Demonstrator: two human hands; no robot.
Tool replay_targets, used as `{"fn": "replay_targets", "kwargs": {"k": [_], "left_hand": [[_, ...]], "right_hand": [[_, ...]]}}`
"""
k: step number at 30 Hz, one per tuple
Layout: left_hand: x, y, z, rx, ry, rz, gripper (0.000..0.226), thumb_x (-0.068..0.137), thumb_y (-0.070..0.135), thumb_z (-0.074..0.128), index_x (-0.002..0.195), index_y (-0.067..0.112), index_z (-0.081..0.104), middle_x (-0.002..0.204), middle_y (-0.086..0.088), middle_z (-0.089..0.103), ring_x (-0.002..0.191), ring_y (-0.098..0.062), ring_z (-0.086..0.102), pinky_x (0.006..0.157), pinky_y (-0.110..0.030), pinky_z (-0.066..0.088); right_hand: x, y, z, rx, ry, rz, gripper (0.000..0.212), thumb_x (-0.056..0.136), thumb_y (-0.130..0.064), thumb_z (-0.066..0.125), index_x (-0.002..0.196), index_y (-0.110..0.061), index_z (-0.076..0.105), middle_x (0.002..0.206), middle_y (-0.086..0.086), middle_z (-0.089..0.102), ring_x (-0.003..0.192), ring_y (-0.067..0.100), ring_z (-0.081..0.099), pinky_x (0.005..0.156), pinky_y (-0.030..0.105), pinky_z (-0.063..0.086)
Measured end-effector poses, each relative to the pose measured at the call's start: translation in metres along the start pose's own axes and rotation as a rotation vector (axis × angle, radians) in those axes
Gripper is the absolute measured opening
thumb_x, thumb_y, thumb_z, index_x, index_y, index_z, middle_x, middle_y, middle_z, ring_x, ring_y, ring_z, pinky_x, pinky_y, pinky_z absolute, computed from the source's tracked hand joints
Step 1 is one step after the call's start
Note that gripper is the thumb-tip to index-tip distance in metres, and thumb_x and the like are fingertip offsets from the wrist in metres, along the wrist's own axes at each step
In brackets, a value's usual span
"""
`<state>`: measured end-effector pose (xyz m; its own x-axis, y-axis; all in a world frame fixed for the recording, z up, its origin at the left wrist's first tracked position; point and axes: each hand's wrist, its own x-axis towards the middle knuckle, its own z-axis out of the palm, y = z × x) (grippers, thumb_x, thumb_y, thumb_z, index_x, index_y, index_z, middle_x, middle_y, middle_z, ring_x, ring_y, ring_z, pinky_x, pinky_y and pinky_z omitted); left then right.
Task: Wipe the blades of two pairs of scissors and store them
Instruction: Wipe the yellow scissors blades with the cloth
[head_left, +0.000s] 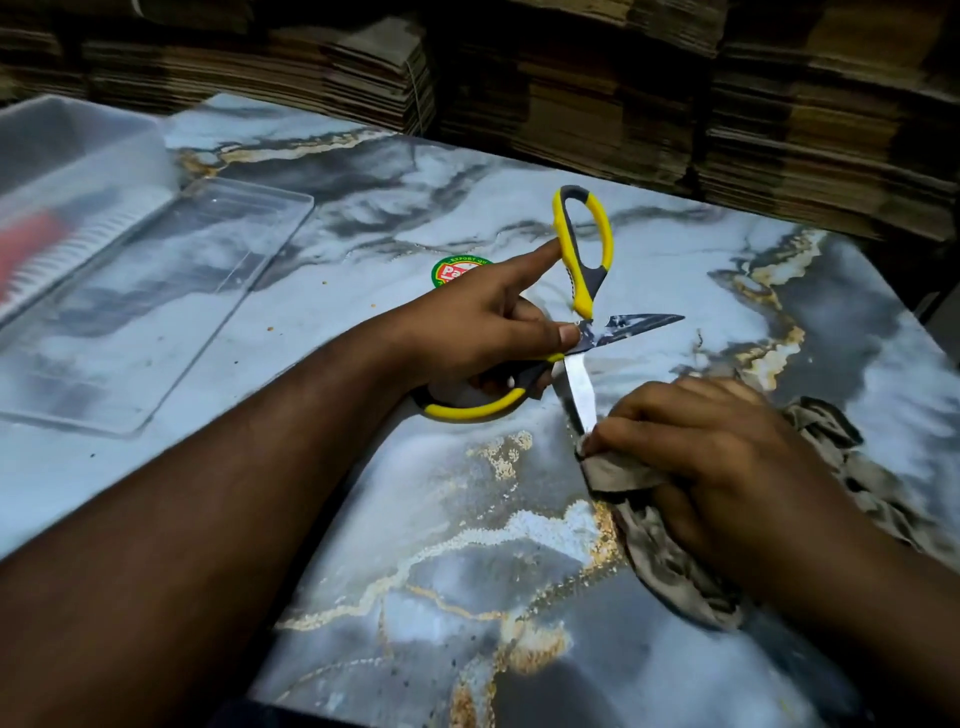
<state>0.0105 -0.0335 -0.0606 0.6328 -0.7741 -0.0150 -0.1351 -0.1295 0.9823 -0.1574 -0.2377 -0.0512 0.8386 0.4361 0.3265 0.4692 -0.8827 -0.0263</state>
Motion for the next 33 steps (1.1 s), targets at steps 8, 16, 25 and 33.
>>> {"fn": "replay_targets", "kwargs": {"k": [8, 16, 25, 33], "left_hand": [[0.002, -0.001, -0.002, 0.056, 0.013, -0.033, 0.093, 0.099, 0.021, 0.07, 0.168, 0.032, 0.009, 0.087, -0.033, 0.072, 0.087, -0.067, 0.062, 0.065, -0.064, 0.051], [0.001, -0.002, -0.001, 0.032, 0.021, -0.024, 0.085, 0.102, 0.012, 0.066, 0.167, 0.028, 0.014, 0.076, -0.027, 0.07, 0.068, -0.043, 0.061, 0.061, -0.045, 0.043], [0.0, 0.001, 0.0, 0.003, 0.022, -0.008, 0.086, 0.103, 0.011, 0.065, 0.168, 0.03, 0.011, 0.072, -0.019, 0.072, 0.069, -0.04, 0.061, 0.054, -0.049, 0.043], [-0.001, 0.004, 0.001, 0.033, 0.022, -0.004, 0.081, 0.104, 0.01, 0.062, 0.167, 0.027, 0.014, 0.073, -0.02, 0.073, 0.063, -0.03, 0.068, 0.062, -0.044, 0.041]], "right_hand": [[-0.001, 0.015, -0.013, 0.291, 0.175, 0.239, 0.046, 0.08, -0.003, 0.062, 0.113, -0.03, 0.076, 0.108, -0.014, 0.067, 0.103, 0.007, 0.066, 0.089, 0.03, 0.052], [0.012, 0.008, 0.005, 0.157, 0.049, 0.105, 0.033, 0.09, -0.006, 0.062, 0.115, -0.02, 0.076, 0.11, -0.003, 0.071, 0.099, 0.025, 0.069, 0.083, 0.038, 0.055], [-0.001, 0.008, -0.008, 0.377, -0.085, 0.155, 0.032, 0.091, -0.013, 0.065, 0.109, -0.037, 0.077, 0.105, -0.018, 0.068, 0.099, 0.007, 0.067, 0.083, 0.037, 0.054], [0.004, 0.005, 0.005, 0.274, 0.098, 0.227, 0.037, 0.084, -0.009, 0.067, 0.114, -0.028, 0.079, 0.108, -0.013, 0.07, 0.101, 0.016, 0.068, 0.086, 0.039, 0.056]]}}
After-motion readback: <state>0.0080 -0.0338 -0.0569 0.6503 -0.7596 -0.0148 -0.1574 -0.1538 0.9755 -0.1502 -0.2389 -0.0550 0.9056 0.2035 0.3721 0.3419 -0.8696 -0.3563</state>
